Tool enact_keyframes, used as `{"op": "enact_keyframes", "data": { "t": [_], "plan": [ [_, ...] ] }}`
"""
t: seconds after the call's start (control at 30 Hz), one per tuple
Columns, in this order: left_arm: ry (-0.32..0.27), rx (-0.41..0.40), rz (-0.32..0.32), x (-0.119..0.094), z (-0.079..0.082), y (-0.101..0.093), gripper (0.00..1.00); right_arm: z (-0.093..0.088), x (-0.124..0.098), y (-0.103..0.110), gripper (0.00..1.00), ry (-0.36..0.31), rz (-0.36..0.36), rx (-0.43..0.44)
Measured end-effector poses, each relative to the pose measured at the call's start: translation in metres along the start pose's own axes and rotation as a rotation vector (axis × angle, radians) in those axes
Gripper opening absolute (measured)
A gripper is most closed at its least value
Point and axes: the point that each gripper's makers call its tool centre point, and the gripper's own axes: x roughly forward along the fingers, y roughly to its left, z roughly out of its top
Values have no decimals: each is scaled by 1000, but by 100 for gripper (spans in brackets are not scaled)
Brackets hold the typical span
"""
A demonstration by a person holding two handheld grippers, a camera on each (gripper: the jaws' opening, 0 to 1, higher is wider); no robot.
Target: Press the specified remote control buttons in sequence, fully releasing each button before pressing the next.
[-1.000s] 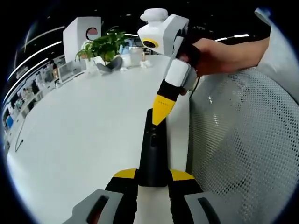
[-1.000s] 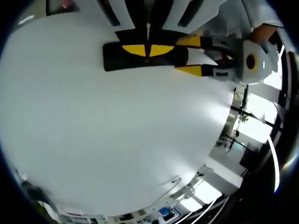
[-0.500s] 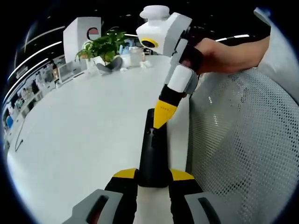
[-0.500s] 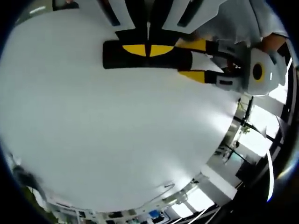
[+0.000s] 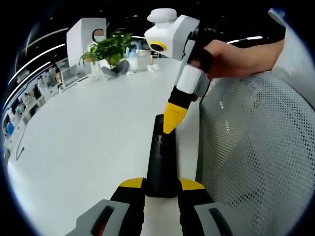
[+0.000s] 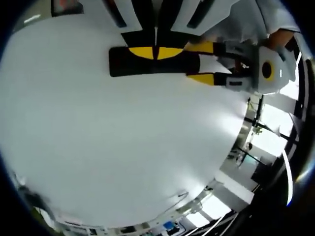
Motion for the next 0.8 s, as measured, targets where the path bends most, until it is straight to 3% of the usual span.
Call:
{"op": "enact_keyframes", "data": {
  "t": [0.1, 0.23, 0.3, 0.5, 0.8],
  "plan": [
    [0, 1, 0, 0, 0, 0, 25, -2, -5, -4, 0, 10, -9, 64],
    [0, 1, 0, 0, 0, 0, 25, -4, -7, -15, 0, 19, -65, 79],
    [0, 2, 0, 0, 0, 0, 25, -4, -7, -13, 0, 19, -53, 87],
    [-1, 1, 0, 0, 0, 0, 25, -3, -6, -3, 0, 15, -22, 39],
    [-3, 0, -1, 0, 0, 0, 25, -6, -3, -8, 0, 39, -52, 8]
  ]
}}
